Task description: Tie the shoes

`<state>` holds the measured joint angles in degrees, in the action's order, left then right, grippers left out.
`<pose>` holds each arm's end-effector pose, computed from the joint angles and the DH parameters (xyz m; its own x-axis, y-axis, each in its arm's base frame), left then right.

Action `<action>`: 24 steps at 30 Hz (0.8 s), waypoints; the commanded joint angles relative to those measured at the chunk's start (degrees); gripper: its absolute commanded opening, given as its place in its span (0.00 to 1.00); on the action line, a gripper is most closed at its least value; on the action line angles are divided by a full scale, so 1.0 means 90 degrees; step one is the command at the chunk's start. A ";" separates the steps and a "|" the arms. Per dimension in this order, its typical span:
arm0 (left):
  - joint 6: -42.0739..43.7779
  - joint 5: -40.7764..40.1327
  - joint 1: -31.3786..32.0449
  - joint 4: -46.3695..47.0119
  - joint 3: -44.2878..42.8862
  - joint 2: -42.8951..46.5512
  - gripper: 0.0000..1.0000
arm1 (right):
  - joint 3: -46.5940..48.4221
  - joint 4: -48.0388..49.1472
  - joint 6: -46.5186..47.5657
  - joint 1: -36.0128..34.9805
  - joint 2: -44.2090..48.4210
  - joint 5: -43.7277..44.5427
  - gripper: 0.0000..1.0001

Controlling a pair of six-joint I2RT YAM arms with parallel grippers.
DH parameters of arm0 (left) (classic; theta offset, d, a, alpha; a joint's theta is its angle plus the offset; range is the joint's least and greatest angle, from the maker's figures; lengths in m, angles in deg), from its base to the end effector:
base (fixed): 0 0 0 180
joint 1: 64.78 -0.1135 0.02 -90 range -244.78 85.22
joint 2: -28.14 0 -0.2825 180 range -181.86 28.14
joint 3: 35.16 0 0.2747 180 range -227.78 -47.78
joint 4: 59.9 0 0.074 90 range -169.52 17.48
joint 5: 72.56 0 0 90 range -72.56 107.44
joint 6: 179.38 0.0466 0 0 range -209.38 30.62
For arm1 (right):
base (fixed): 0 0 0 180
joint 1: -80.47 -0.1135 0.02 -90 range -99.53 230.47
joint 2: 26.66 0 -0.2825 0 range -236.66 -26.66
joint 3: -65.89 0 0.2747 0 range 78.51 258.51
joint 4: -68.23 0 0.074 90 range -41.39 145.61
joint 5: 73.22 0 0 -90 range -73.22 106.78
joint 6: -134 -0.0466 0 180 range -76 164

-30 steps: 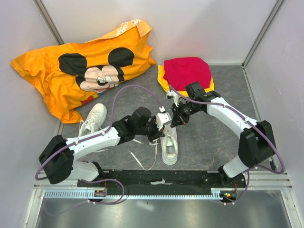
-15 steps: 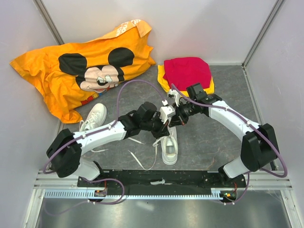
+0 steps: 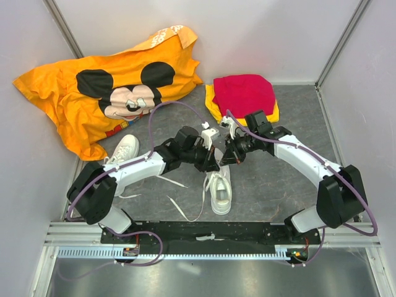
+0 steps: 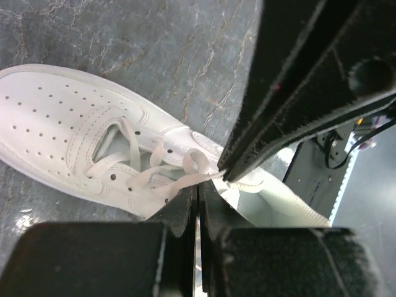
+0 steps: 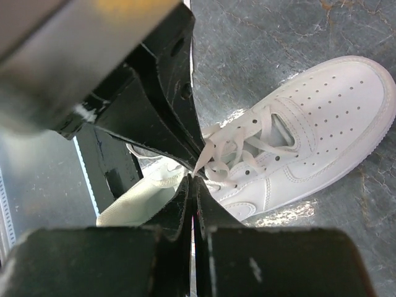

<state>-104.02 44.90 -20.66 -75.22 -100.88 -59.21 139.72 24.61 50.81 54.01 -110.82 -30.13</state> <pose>0.2395 -0.2622 0.2251 -0.6405 0.3087 -0.7032 0.7446 0.4739 -0.4702 0.2747 0.1747 0.2597 -0.6370 -0.4075 -0.6544 -0.7701 0.3744 0.5165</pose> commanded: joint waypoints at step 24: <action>-0.1831 0.0776 -0.0039 0.3620 0.1164 -0.0451 0.05 | -0.0336 0.0349 -0.0971 0.0390 0.0865 -0.0012 0.56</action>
<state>-119.12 49.58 -20.84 -47.81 -91.07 -63.12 136.16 28.30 42.31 55.11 -105.09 -29.83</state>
